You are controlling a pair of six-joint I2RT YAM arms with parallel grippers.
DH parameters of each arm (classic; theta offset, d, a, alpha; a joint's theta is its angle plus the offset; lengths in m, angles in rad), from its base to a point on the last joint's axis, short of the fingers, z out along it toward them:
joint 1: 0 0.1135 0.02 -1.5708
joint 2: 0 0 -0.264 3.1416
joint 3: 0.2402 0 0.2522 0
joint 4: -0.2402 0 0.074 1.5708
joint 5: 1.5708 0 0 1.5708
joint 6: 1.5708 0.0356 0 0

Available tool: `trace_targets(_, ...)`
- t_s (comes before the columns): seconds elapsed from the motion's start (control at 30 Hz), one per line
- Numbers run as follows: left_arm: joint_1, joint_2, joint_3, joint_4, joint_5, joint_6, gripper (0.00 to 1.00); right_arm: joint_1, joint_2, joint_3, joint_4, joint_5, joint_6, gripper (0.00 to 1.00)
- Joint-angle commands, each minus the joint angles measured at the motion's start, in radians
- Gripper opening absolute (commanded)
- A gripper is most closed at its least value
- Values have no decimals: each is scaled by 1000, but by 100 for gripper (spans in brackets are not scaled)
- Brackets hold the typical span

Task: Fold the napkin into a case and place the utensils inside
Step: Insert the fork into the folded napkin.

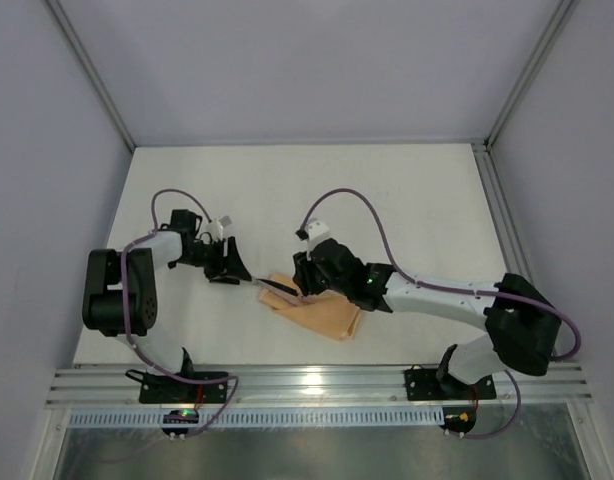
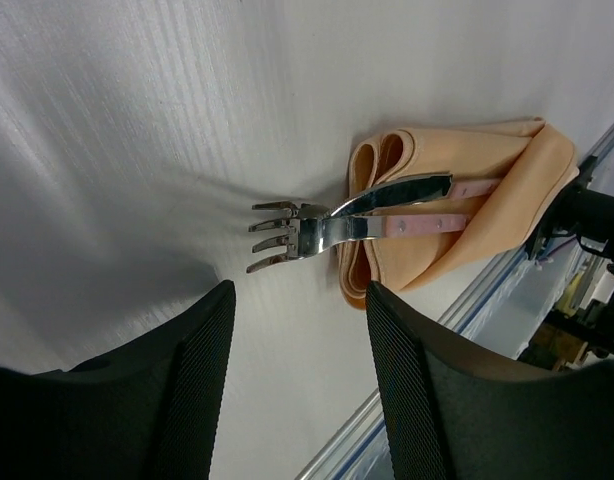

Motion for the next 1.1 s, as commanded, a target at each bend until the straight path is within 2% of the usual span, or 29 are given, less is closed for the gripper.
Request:
trace_targets(0.0,4,-56,45,-43,-56,36,57,13,128,149,-37,-88,-168,43)
trace_targets(0.13,28,-92,53,-60,-96,33,59,25,339,327,-117,-166,-246,42)
trace_targets(0.17,46,-105,53,-61,-103,33,59,28,369,390,-150,-171,-255,41)
trace_targets(0.27,68,-149,50,-53,-139,53,59,34,436,442,-160,-214,-266,37)
trace_targets(0.37,68,-180,28,-26,-153,62,59,34,462,465,-164,-206,-281,36)
trace_targets(0.53,70,-172,25,-14,-152,55,59,36,502,498,-193,-229,-298,27)
trace_targets(1.07,70,-178,19,-4,-152,62,58,50,550,504,-209,-156,-295,25)
